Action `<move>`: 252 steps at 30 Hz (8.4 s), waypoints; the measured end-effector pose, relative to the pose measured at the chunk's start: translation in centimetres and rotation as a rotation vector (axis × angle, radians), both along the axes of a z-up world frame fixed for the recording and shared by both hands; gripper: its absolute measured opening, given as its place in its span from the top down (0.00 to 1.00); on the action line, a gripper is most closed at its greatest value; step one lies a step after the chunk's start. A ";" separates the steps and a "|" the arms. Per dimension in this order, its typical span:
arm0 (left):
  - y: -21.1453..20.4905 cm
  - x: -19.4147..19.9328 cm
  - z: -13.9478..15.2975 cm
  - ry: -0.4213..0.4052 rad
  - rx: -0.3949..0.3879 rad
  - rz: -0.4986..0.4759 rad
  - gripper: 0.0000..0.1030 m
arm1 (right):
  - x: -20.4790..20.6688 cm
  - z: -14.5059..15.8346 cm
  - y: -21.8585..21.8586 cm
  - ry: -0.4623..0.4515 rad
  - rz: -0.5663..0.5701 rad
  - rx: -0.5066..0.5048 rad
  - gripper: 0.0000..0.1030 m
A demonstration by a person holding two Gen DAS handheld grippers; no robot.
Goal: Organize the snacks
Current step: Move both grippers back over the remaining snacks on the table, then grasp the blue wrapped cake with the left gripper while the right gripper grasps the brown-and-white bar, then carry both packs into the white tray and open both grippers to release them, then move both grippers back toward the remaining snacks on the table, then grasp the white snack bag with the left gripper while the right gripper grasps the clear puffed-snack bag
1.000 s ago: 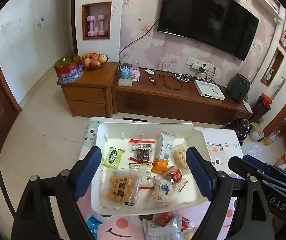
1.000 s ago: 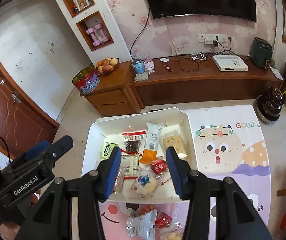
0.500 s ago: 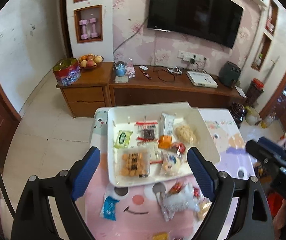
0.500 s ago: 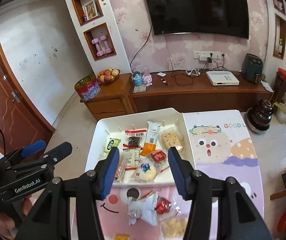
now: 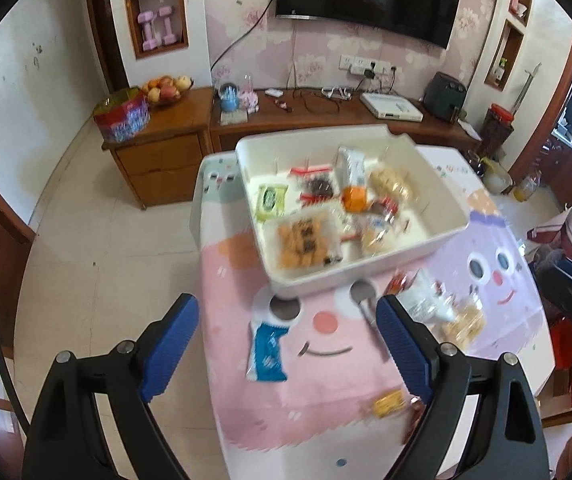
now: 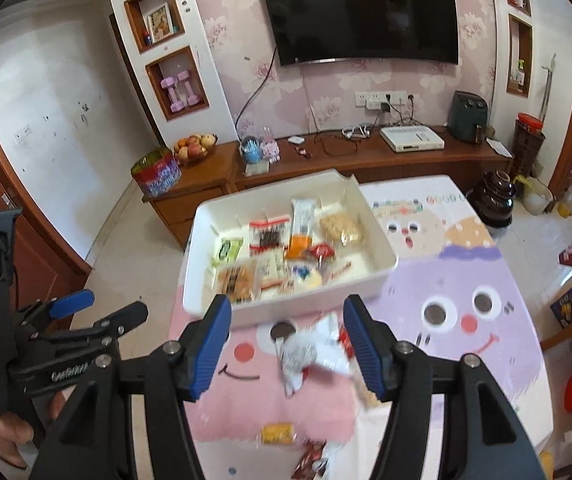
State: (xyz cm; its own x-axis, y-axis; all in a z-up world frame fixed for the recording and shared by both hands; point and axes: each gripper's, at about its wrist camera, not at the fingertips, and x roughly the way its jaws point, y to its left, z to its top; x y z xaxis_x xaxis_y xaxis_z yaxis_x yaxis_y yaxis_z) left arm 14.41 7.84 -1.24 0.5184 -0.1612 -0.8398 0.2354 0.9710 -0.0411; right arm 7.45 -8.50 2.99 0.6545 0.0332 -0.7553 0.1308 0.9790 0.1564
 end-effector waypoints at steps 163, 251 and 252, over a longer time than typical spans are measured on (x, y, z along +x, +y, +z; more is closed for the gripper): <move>-10.1 1.1 1.9 -0.149 0.058 0.161 0.20 | 6.6 -0.9 -10.0 0.029 0.187 0.043 0.46; -11.2 1.0 -5.5 0.085 -0.124 -0.047 0.61 | 4.2 -9.4 -8.5 0.204 0.316 0.014 0.36; -10.9 1.3 -4.5 0.068 -0.127 -0.041 0.61 | 4.5 -8.7 -8.5 0.190 0.318 0.021 0.36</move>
